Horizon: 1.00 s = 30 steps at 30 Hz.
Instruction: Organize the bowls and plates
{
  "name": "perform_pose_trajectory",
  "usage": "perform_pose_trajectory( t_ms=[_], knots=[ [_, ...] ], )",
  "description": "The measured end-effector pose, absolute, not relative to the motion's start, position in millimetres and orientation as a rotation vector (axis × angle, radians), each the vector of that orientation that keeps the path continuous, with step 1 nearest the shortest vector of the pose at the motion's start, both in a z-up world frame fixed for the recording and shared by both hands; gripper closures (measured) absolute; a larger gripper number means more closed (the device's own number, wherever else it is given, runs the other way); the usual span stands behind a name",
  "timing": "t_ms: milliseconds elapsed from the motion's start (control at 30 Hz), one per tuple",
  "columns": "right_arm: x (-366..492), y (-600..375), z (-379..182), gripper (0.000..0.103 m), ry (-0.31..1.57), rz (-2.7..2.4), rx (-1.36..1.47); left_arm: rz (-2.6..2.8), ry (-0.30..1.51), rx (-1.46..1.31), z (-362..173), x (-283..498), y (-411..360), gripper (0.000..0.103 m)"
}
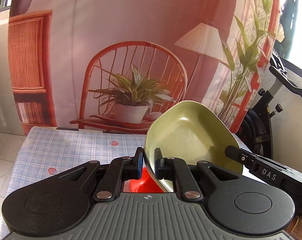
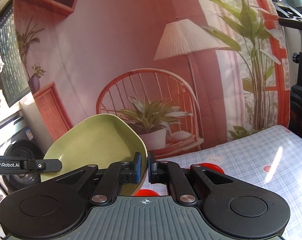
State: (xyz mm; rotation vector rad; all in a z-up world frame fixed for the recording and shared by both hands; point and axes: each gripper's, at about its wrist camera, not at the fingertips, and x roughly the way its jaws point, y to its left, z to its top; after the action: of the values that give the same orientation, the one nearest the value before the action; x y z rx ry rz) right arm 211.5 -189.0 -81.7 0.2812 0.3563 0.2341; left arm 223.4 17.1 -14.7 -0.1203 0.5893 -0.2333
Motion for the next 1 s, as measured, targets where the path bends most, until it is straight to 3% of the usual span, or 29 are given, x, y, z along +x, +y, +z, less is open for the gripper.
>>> perform_pose_trajectory(
  t_ms=[267,633,1000],
  knots=[
    [214.7,-153.1,-121.1,0.097,0.452,0.268,0.247,-0.202,0.652,-0.186,-70.6,207.6,67.7,0.092],
    [209.5,-144.2,-182.2,0.097,0.590,0.260,0.231,-0.145,0.726,-0.203,-147.9,183.7,71.0,0.092],
    [207.1,-147.0,-202.2,0.097,0.644,0.267,0.242,-0.142,0.762,-0.149,-163.5,181.2,70.0,0.092]
  ],
)
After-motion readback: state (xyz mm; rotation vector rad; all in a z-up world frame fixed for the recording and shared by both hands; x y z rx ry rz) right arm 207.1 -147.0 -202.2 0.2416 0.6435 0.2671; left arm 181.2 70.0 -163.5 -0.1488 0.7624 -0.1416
